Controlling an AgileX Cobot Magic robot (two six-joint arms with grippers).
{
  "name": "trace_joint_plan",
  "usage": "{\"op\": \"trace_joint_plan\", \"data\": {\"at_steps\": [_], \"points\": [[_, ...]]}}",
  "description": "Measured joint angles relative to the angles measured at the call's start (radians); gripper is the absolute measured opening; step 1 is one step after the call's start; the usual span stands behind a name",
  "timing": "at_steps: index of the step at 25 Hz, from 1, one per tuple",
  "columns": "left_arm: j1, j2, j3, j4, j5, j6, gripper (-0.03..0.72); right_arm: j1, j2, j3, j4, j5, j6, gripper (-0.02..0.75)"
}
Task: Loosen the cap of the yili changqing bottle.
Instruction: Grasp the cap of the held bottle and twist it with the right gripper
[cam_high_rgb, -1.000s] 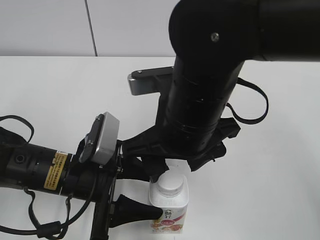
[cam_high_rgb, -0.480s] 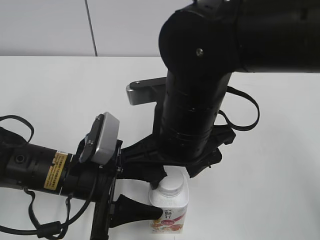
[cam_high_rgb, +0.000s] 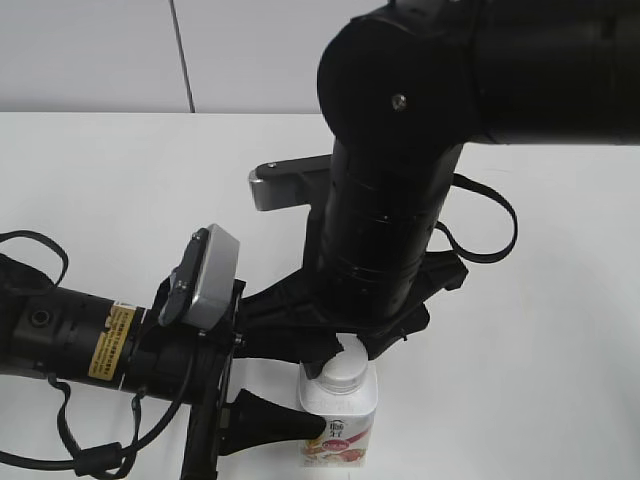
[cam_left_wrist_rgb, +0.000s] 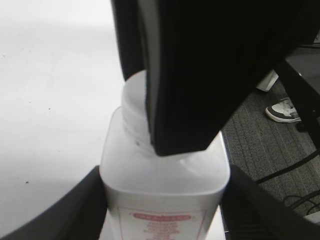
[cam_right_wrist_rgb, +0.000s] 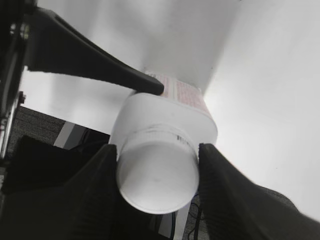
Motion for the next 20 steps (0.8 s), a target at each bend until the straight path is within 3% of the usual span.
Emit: {"op": "trace_joint_plan", "data": {"at_steps": [4, 13, 20], "points": [[0.000, 0.000, 0.000, 0.000, 0.000, 0.001, 0.428, 0.000, 0.000, 0.000, 0.001, 0.002, -0.119, 0.393], [0.000, 0.000, 0.000, 0.001, 0.000, 0.002, 0.428, 0.000, 0.000, -0.001, 0.009, 0.004, -0.835, 0.393], [0.000, 0.000, 0.000, 0.002, 0.000, 0.003, 0.428, 0.000, 0.000, -0.004, 0.010, 0.009, -1.235, 0.393]]}}
